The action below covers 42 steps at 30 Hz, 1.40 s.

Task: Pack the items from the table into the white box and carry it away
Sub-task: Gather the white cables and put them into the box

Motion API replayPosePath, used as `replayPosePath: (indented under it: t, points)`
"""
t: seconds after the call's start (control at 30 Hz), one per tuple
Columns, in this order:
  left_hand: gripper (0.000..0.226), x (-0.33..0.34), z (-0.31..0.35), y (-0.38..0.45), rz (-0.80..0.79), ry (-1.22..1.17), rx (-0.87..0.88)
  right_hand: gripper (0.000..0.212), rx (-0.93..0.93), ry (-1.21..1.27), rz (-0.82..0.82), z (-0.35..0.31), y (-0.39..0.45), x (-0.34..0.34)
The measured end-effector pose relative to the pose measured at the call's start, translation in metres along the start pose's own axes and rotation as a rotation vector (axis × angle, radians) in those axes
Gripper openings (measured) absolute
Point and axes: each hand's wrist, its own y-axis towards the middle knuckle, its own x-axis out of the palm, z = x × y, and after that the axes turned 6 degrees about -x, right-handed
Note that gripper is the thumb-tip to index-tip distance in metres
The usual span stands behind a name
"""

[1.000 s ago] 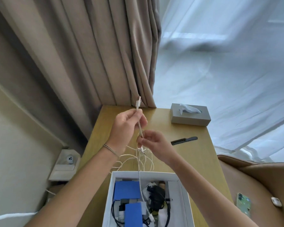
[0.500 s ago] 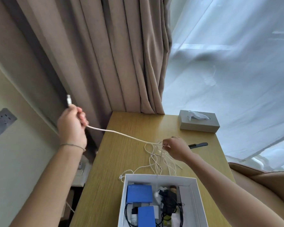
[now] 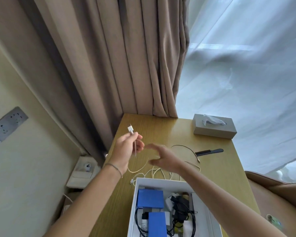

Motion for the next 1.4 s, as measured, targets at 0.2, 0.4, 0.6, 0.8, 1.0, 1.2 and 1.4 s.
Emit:
replayPosePath:
  t: [0.2,0.4,0.6,0.8,1.0,1.2,1.4]
  points:
    - [0.03,-0.007,0.045,-0.01,-0.089,-0.529,-0.053,0.008,-0.116,0.044,-0.069,-0.026,0.002,0.034]
    - [0.032,-0.016,0.068,-0.027,-0.188,-0.641,-0.118,0.061,-0.272,0.179,0.185,-0.06,0.019,0.031]
    - [0.038,-0.048,0.077,-0.021,-0.144,-0.557,-0.092,0.019,-0.15,-0.197,0.096,-0.04,0.05,0.035]
    - [0.037,-0.114,0.065,-0.007,0.17,-0.551,-0.059,0.027,0.086,-0.557,0.022,0.039,0.053,0.001]
    - [0.034,-0.137,0.039,0.001,0.334,-0.473,-0.069,0.019,0.316,0.167,-0.08,0.073,0.033,-0.045]
    - [0.034,-0.065,-0.013,-0.002,-0.078,-0.191,-0.214,0.028,0.174,0.732,0.119,-0.013,0.026,-0.041]
    - [0.041,-0.014,-0.016,-0.001,-0.099,-0.238,-0.268,0.027,-0.047,0.004,-0.02,-0.069,-0.003,0.002]
